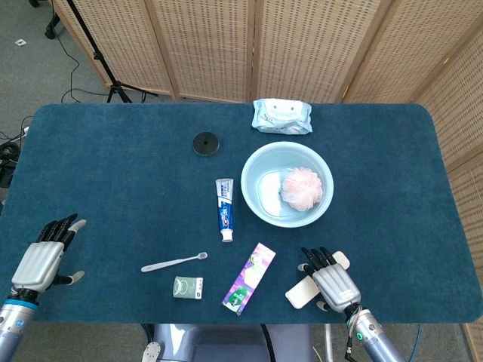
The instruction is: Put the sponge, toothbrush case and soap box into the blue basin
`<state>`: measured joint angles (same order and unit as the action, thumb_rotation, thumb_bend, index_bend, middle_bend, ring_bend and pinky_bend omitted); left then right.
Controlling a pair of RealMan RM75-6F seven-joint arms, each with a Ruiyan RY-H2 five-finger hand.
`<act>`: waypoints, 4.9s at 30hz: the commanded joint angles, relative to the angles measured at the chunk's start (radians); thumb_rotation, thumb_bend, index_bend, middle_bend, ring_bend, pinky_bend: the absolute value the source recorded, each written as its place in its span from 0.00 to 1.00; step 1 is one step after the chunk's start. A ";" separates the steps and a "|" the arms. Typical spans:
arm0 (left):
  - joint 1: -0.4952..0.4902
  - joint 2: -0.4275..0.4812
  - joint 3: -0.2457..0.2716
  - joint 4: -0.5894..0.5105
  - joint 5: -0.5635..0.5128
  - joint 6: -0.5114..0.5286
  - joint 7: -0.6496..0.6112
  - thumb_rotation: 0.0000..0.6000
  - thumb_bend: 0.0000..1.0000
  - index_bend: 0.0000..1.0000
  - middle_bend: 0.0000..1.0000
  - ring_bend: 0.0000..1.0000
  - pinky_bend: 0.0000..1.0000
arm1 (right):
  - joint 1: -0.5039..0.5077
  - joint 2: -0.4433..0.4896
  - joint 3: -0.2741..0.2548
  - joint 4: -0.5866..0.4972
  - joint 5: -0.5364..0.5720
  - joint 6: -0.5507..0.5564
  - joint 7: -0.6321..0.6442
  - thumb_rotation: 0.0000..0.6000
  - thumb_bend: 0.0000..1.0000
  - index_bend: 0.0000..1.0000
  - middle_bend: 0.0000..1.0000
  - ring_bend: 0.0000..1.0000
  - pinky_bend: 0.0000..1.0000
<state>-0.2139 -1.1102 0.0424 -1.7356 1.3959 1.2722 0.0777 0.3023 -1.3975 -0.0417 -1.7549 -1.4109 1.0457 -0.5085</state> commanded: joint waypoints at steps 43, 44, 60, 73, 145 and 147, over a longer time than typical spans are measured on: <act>0.019 0.002 -0.027 -0.010 -0.007 0.006 -0.014 1.00 0.16 0.00 0.00 0.00 0.04 | 0.008 -0.054 -0.005 0.097 -0.021 0.075 0.031 1.00 0.16 0.70 0.37 0.36 0.38; 0.019 0.003 -0.027 -0.010 -0.008 0.006 -0.014 1.00 0.16 0.00 0.00 0.00 0.04 | 0.009 -0.051 -0.003 0.092 -0.022 0.077 0.027 1.00 0.16 0.70 0.37 0.36 0.38; 0.027 0.023 -0.039 -0.018 -0.014 0.015 -0.027 1.00 0.16 0.00 0.00 0.00 0.04 | 0.060 0.063 0.086 -0.019 0.061 0.087 -0.115 1.00 0.16 0.70 0.37 0.36 0.38; 0.033 0.033 -0.041 -0.025 -0.001 0.024 -0.038 1.00 0.16 0.00 0.00 0.00 0.04 | 0.119 0.177 0.153 -0.126 0.143 0.091 -0.209 1.00 0.16 0.70 0.37 0.36 0.38; 0.001 -0.026 -0.045 0.063 -0.069 -0.085 -0.056 1.00 0.16 0.00 0.00 0.00 0.04 | 0.616 -0.093 0.276 0.226 0.509 0.016 -0.338 1.00 0.10 0.18 0.00 0.00 0.08; 0.001 -0.025 -0.045 0.061 -0.067 -0.084 -0.057 1.00 0.16 0.00 0.00 0.00 0.04 | 0.607 -0.069 0.272 0.189 0.513 0.037 -0.353 1.00 0.10 0.18 0.00 0.00 0.08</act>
<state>-0.2127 -1.1351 -0.0021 -1.6743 1.3294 1.1884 0.0209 0.9165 -1.4847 0.2335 -1.5418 -0.9030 1.0663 -0.8493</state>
